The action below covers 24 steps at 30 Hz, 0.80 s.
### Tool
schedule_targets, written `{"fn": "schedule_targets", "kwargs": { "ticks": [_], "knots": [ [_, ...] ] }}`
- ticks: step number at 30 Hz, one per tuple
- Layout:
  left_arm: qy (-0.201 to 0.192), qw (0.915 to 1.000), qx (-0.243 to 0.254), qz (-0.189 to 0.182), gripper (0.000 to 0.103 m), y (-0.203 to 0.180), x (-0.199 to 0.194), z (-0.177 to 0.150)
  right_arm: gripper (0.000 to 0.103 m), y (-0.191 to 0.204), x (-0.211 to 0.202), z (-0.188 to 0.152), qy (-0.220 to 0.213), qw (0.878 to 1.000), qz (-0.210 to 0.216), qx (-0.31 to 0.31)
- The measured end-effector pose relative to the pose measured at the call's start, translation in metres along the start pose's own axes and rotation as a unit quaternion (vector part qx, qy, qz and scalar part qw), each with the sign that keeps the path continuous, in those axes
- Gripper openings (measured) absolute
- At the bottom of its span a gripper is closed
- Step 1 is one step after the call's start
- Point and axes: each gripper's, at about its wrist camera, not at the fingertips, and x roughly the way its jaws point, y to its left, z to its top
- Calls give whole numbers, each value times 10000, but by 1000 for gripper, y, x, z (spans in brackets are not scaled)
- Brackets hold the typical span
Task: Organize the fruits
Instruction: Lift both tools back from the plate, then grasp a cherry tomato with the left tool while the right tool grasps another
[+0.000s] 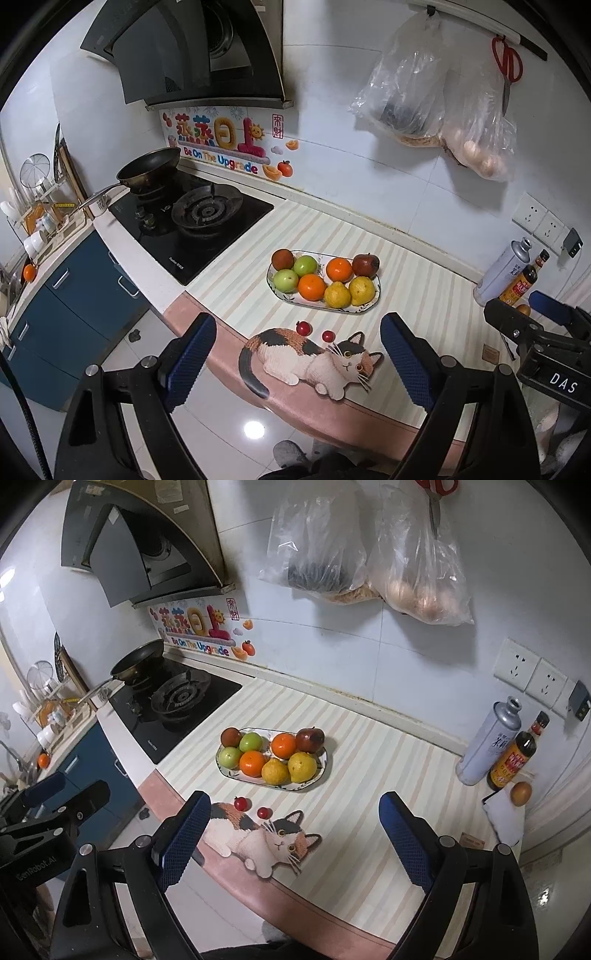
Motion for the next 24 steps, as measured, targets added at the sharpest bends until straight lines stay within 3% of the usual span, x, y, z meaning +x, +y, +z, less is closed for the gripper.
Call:
{"fn": "schedule_targets", "kwargs": {
  "ticks": [3, 5, 9, 13, 17, 21, 24],
  "knots": [
    [50, 10000, -41, -17, 91, 4, 10, 4, 95, -3, 20, -1, 225, 9996, 130, 88],
    [97, 9999, -75, 91, 103, 9, 23, 6, 95, -6, 45, -4, 451, 9985, 281, 166],
    [365, 9971, -46, 666, 103, 22, 63, 2, 95, -11, 124, -26, 1232, 9907, 480, 312],
    [912, 9888, -25, 1180, 103, 37, 119, -14, 95, -15, 203, -56, 1806, 9802, 623, 525],
    [1487, 9772, -59, 1517, 103, 52, 176, -38, 78, -5, 270, -75, 2191, 9701, 852, 596],
    [1887, 9677, -150, 1665, 103, 62, 220, -54, 61, 11, 324, -80, 2279, 9672, 1000, 502],
    [2101, 9623, -233, 1711, 103, 67, 246, -62, 53, 21, 355, -81, 2360, 9640, 1128, 474]
  ]
}}
